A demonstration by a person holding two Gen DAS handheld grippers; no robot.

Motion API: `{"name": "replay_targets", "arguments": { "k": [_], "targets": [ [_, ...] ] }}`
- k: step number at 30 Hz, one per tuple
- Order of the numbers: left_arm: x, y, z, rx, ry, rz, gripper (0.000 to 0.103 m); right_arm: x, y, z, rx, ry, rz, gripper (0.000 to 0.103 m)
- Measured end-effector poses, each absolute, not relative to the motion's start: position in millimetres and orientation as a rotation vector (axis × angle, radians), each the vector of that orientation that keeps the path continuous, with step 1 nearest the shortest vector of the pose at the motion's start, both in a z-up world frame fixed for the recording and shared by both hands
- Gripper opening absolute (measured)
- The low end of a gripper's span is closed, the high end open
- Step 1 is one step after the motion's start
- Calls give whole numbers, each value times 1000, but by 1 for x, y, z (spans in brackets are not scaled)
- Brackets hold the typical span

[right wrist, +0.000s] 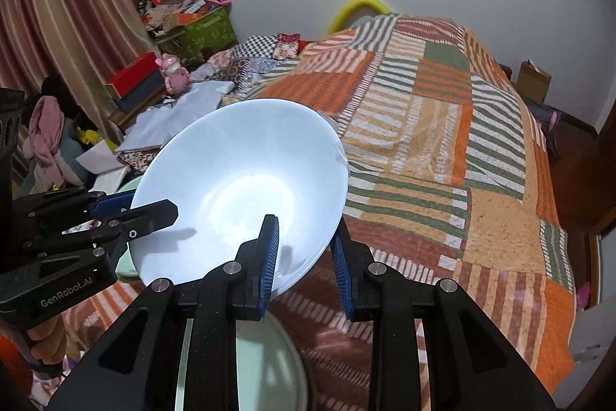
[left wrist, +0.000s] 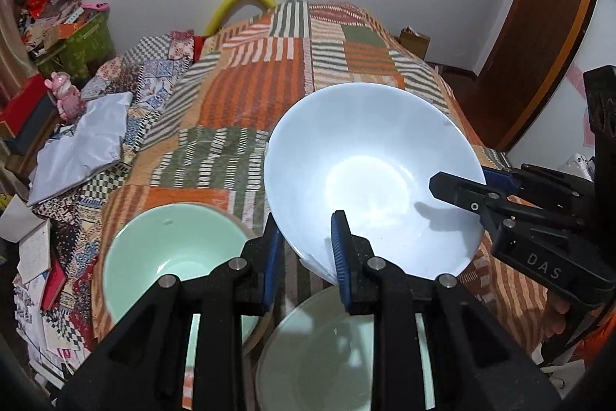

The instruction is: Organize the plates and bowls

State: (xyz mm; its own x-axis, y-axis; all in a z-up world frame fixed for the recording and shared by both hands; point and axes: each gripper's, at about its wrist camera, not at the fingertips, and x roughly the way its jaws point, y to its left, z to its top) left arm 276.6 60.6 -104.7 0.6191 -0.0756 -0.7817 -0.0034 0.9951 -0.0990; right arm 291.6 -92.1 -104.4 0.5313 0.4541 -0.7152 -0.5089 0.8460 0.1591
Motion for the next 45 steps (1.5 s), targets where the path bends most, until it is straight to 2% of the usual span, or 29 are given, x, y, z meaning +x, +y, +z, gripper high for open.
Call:
{"name": "replay_targets", "arguments": {
  "k": [9,23,45],
  "targets": [
    [239,85,-91,-110,859,-5,25,269,-68,-98,-92,816,617,25],
    [194,147,-100,-170,856,89,25,251,-7,-106,-118,827,713,25],
    [206,191,-150,-218,914,140,25,267,39,-157,-134,969,745,25]
  ]
}}
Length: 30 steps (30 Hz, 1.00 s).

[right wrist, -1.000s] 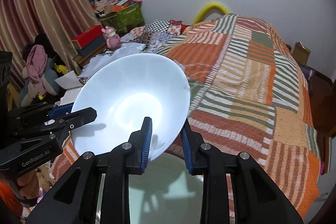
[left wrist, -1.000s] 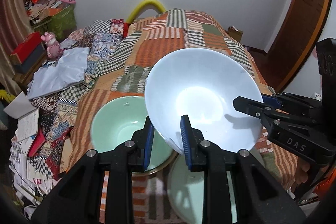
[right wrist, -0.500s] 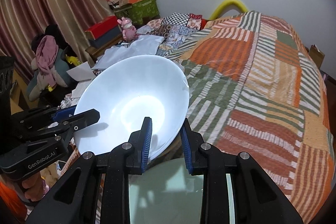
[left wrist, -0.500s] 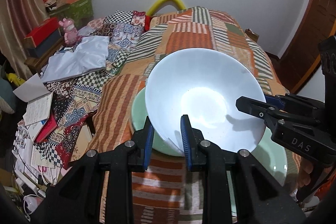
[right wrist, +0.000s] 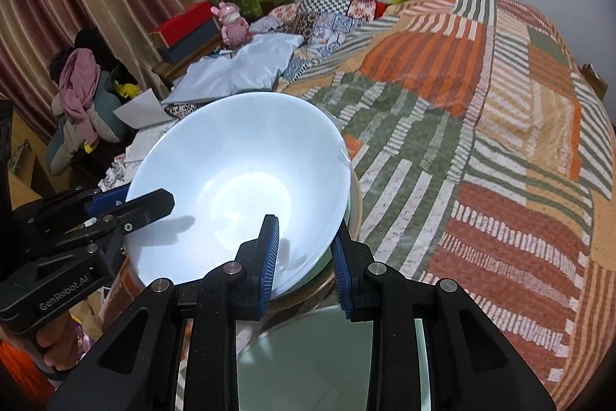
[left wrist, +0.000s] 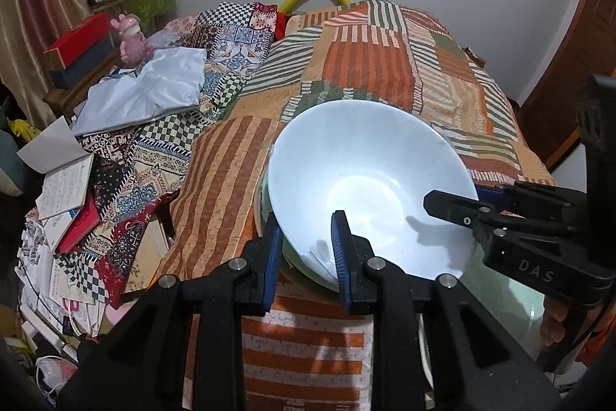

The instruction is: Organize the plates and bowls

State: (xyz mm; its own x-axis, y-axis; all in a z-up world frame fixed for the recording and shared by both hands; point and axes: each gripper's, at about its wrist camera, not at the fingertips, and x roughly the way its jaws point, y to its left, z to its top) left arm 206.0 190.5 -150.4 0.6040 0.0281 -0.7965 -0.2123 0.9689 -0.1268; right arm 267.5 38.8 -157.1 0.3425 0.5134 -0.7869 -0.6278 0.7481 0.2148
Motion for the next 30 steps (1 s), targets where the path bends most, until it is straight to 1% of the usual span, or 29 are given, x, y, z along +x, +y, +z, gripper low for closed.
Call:
{"name": "replay_targets", "arguments": {
  "k": [14,16,22,30],
  "targets": [
    [210,190,-160,-195,919,163,25,269,40,-162,-144,980,754,25],
    [210,189,-161,-187,920,175,25,270,39,-162,-144,982,752,27],
    [212,191,-163,-181,938,184,25,272,32,-162,-128,981,760,28],
    [202,191,-148,-166,897,181,25,267,27,-152,-129,958,771,28]
  ]
}}
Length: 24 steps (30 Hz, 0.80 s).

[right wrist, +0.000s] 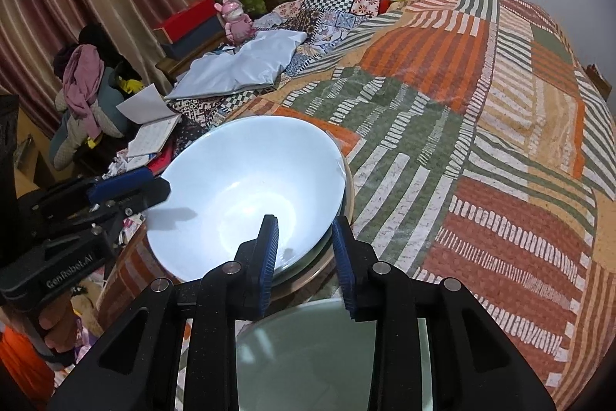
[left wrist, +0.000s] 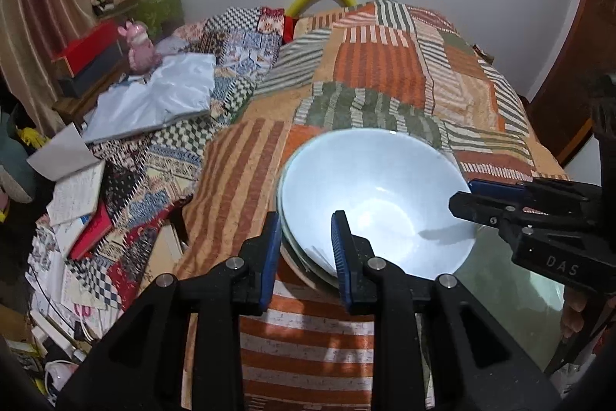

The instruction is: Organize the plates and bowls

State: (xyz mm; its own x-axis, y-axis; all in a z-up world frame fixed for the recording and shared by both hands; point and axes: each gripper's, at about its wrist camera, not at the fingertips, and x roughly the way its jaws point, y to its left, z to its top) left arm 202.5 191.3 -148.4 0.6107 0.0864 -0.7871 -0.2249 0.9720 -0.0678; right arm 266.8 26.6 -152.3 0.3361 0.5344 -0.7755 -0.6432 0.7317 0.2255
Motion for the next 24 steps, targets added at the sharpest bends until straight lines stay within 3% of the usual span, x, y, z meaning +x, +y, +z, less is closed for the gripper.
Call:
{"name": "replay_targets", "arguments": {
  "k": [3,8,11,14,24],
  "targets": [
    [199,194,-144,-179,891,176,32,266,24,-147,-124,948,773,28],
    [195,201,-144,-213,891,162,53,265,21,-143,-126,937,772,28],
    [195,204,-148,-226,893,162,54,268,21,-146,-134,948,767,31],
    [199,208,-158,-257,927,142,54,271,20,-150,-132,961,759,41],
    [209,209,-177,-320,960,88,54,279,32,-170,-122,1027,783,42]
  ]
}}
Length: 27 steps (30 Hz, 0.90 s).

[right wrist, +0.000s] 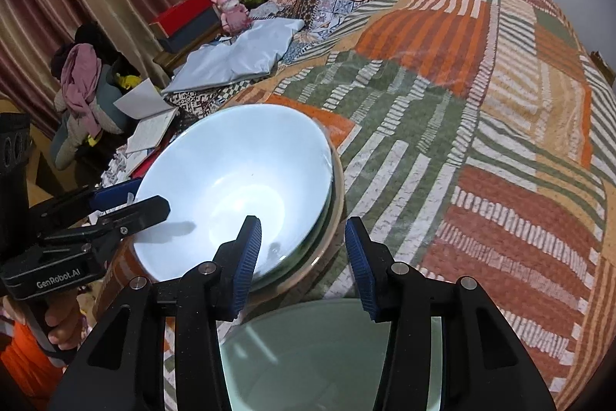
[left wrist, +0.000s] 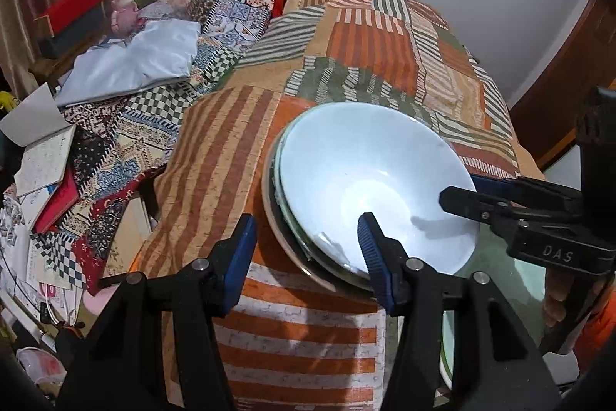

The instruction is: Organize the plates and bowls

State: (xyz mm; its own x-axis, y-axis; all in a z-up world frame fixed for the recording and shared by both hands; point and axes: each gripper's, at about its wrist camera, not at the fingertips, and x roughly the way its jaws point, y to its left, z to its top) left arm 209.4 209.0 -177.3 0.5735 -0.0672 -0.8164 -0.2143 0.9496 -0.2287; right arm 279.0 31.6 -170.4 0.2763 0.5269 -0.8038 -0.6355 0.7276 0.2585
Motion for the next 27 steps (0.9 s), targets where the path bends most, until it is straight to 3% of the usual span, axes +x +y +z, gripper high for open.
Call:
{"name": "replay_targets", "arguments": {
  "k": [12,27],
  "targets": [
    [223,210,-197,-371,994,75,49,289,45,-195,-103,1134,817,41],
    [226,198,-190,-311,974,135,49,292,45,-192,-96,1124,784,39]
  ]
}}
